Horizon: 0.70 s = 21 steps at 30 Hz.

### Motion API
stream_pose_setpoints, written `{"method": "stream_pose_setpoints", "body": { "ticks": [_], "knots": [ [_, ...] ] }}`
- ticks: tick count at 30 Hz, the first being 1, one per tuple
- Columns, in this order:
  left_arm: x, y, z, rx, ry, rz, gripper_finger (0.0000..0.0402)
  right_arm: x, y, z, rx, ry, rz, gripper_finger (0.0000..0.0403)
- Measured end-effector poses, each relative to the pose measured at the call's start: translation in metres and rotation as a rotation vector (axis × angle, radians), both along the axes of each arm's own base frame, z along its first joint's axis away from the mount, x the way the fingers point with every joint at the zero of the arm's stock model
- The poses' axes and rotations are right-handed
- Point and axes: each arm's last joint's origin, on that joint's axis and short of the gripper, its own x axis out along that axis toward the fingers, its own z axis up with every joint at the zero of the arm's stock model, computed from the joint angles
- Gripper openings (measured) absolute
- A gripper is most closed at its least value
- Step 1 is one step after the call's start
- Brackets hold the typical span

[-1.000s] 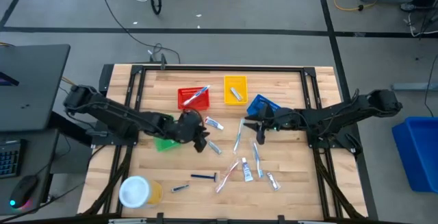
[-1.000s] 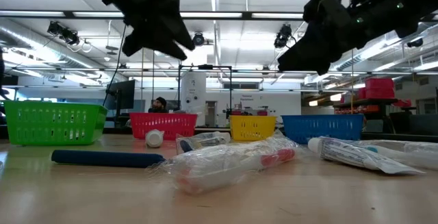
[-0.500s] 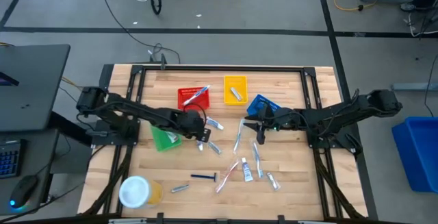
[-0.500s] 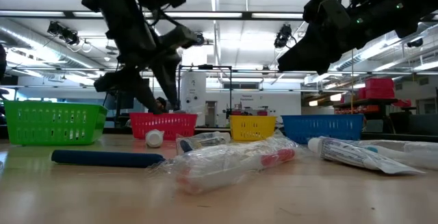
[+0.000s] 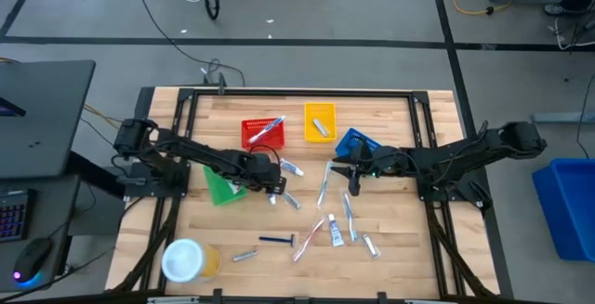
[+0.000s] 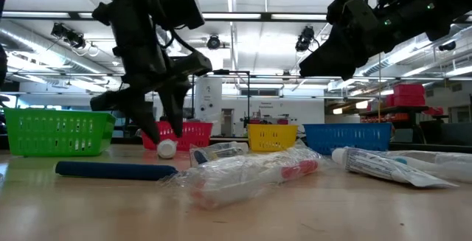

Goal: Pick & Place Travel size toiletries
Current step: Put the white toothpaste into the green bin

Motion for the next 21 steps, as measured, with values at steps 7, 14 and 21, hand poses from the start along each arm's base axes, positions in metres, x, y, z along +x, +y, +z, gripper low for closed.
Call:
{"method": "stream_pose_setpoints", "body": {
  "ticks": [7,14,21],
  "knots": [
    [-0.001,0.002,-0.001,-0.007,0.018,0.016,0.0174,0.000,0.000,0.000,0.000,-0.001,-0.001,0.0140],
    [0.005,0.012,0.004,-0.027,-0.013,-0.086,0.0174,0.000,0.000,0.000,0.000,-0.001,-0.001,0.0139],
    [0.022,0.020,0.027,0.165,-0.083,-0.322,0.0174,0.000,0.000,0.000,0.000,-0.001,-0.001,0.0140]
  ]
}}
